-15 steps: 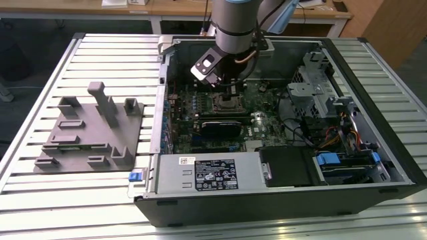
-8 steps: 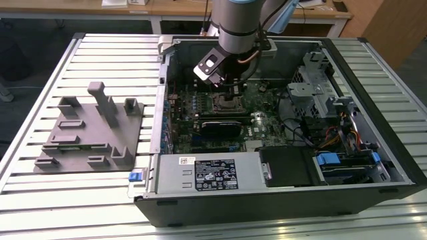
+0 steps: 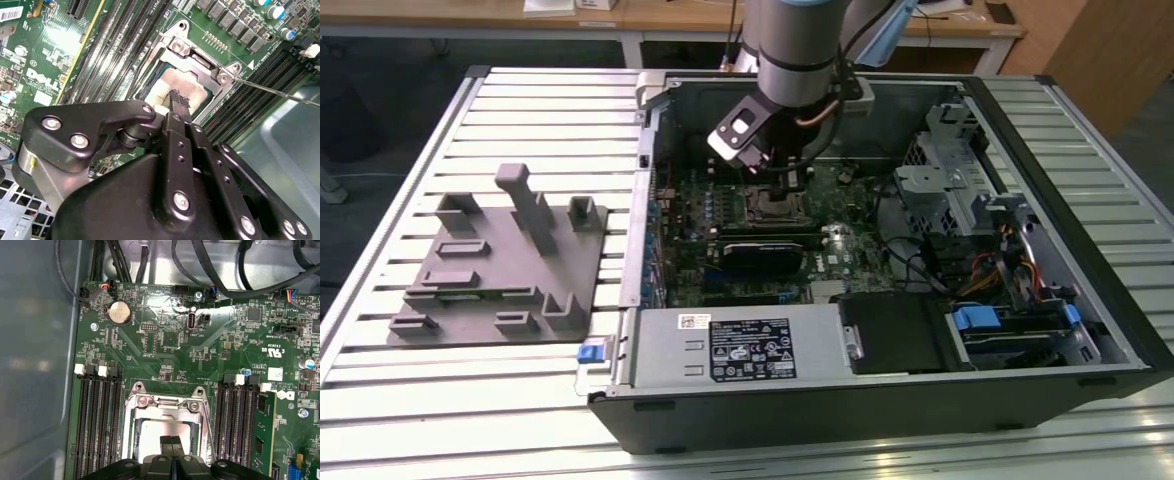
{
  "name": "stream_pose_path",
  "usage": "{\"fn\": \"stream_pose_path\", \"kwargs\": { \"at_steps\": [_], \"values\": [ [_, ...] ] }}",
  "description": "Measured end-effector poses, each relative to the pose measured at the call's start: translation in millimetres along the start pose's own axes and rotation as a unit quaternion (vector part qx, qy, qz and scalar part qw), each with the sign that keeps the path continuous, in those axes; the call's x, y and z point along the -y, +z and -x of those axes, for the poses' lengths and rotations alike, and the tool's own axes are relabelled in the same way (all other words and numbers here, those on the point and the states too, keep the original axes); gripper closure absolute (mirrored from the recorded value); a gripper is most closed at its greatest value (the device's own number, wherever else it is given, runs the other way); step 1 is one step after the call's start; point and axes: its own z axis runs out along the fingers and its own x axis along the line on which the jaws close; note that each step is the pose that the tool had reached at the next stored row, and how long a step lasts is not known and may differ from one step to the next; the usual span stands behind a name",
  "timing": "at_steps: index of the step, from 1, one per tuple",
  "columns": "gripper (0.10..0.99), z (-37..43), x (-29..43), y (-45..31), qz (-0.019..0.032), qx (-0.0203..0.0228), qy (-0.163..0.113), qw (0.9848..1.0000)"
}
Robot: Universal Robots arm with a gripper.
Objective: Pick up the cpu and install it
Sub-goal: 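Install the first cpu locking lever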
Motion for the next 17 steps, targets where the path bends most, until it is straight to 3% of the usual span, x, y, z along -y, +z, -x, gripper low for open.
{"fn": "stream_pose_path", "kwargs": {
  "at_steps": [17],
  "values": [
    [0.98,-0.5,-0.3,-8.6,0.0004,-0.0001,0.0,1.0]
  ]
}}
